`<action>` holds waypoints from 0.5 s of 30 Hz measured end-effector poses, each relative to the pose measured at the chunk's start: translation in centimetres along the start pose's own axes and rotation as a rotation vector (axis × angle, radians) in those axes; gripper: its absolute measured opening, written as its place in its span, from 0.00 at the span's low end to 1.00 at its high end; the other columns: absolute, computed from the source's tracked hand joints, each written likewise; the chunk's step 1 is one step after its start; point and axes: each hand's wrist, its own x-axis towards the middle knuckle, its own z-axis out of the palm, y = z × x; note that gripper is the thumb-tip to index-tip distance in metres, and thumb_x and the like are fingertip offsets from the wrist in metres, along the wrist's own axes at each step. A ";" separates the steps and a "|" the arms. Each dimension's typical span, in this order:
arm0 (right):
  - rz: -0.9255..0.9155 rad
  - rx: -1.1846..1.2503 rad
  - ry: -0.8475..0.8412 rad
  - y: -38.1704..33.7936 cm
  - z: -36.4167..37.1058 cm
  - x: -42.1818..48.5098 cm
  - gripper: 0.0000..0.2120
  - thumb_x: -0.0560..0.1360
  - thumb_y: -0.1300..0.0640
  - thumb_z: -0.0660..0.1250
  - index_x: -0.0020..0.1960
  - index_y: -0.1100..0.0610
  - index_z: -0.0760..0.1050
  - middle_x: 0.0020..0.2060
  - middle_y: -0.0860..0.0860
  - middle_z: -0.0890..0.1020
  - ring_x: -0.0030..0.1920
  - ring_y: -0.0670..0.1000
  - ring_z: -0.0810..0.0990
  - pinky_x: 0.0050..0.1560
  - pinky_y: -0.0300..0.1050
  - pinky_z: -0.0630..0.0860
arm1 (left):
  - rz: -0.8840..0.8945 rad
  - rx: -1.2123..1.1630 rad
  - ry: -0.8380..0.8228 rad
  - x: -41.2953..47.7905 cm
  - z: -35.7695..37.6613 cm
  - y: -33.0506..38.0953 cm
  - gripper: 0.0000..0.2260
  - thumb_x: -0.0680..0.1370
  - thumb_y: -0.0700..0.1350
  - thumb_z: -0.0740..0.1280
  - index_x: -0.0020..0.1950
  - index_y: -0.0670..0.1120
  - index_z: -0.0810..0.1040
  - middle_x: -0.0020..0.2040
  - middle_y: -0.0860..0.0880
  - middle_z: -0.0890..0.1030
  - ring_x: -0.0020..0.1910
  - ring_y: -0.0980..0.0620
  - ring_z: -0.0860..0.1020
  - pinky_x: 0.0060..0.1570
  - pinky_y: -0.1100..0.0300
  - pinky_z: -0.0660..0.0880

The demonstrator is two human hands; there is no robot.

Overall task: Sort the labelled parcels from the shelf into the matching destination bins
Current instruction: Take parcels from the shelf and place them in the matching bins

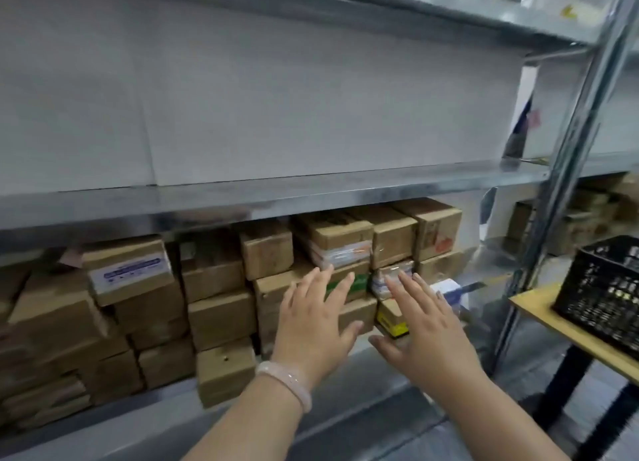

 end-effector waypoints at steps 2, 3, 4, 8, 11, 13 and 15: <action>0.077 -0.019 0.005 4.0 -0.9 -0.9 0.43 0.71 0.28 0.58 0.78 0.39 0.41 0.77 0.38 0.44 0.78 0.45 0.41 0.76 0.46 0.39 | 0.036 -0.016 -0.032 1.9 2.2 3.3 0.32 0.78 0.65 0.59 0.79 0.61 0.52 0.81 0.52 0.53 0.79 0.50 0.50 0.76 0.47 0.47; 0.108 -0.023 0.008 5.7 -1.3 -1.2 0.43 0.71 0.28 0.58 0.78 0.38 0.41 0.77 0.39 0.44 0.78 0.44 0.41 0.76 0.46 0.40 | 0.052 -0.021 -0.045 2.8 3.2 4.8 0.32 0.78 0.65 0.59 0.79 0.61 0.52 0.81 0.52 0.53 0.79 0.50 0.50 0.76 0.47 0.47; 0.136 -0.025 0.007 7.2 -1.6 -1.5 0.43 0.71 0.28 0.58 0.77 0.38 0.40 0.78 0.39 0.45 0.78 0.44 0.41 0.77 0.47 0.40 | 0.067 -0.029 -0.059 3.6 4.1 6.0 0.32 0.78 0.65 0.59 0.79 0.61 0.52 0.81 0.52 0.53 0.79 0.50 0.50 0.76 0.47 0.47; 0.247 0.000 0.006 12.6 -2.6 -2.2 0.44 0.71 0.30 0.60 0.78 0.39 0.40 0.78 0.40 0.44 0.77 0.42 0.40 0.78 0.48 0.43 | 0.124 -0.092 -0.091 7.2 7.6 10.2 0.32 0.78 0.64 0.60 0.79 0.60 0.53 0.81 0.51 0.54 0.79 0.50 0.51 0.76 0.49 0.48; 0.295 0.022 -0.003 15.6 -2.7 -1.8 0.43 0.72 0.31 0.62 0.78 0.38 0.40 0.78 0.39 0.44 0.77 0.42 0.41 0.77 0.46 0.41 | 0.152 -0.146 -0.110 9.8 10.5 12.2 0.32 0.78 0.64 0.61 0.79 0.61 0.53 0.81 0.51 0.55 0.79 0.49 0.51 0.76 0.49 0.49; 0.316 0.027 -0.019 17.7 -2.5 -0.7 0.43 0.73 0.32 0.62 0.78 0.37 0.41 0.78 0.39 0.44 0.77 0.42 0.42 0.76 0.44 0.41 | 0.157 -0.187 -0.131 11.8 12.5 13.1 0.32 0.78 0.64 0.61 0.79 0.61 0.52 0.81 0.51 0.54 0.79 0.50 0.51 0.76 0.49 0.49; 0.341 0.032 -0.022 19.7 -2.3 1.4 0.42 0.73 0.33 0.63 0.78 0.38 0.42 0.78 0.39 0.45 0.77 0.42 0.43 0.75 0.44 0.43 | 0.153 -0.207 -0.139 14.1 14.5 13.7 0.32 0.78 0.64 0.60 0.79 0.61 0.51 0.81 0.52 0.54 0.79 0.50 0.50 0.76 0.50 0.49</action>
